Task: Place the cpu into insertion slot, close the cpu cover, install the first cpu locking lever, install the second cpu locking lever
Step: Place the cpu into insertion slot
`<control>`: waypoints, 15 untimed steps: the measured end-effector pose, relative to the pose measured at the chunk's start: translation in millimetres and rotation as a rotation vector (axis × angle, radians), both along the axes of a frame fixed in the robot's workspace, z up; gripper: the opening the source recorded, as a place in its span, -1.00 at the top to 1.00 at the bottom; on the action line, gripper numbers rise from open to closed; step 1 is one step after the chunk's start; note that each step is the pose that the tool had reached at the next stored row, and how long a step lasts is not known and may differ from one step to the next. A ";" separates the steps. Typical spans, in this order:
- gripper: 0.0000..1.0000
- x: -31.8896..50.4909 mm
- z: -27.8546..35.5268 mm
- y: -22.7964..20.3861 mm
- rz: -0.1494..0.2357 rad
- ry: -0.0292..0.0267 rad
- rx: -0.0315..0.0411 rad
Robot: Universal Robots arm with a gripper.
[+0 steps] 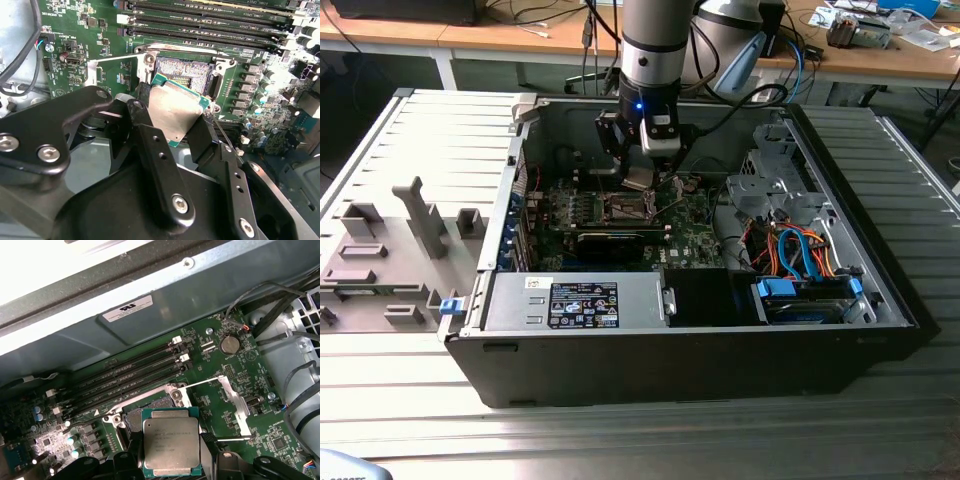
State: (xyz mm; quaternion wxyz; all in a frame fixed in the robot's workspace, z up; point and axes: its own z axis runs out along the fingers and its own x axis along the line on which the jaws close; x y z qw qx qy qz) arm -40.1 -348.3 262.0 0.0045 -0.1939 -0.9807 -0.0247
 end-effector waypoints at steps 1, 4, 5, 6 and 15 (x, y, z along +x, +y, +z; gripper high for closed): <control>-0.09 0.0 0.0 0.0 -0.001 0.0000 0.0000; -0.09 0.0 -0.2 0.0 -0.004 0.0000 0.0000; -0.09 0.0 -0.2 0.0 -0.005 -0.0001 0.0000; -0.09 0.0 -0.2 0.0 -0.005 0.0000 0.0000; -0.09 0.0 -0.5 0.0 -0.011 -0.0001 0.0000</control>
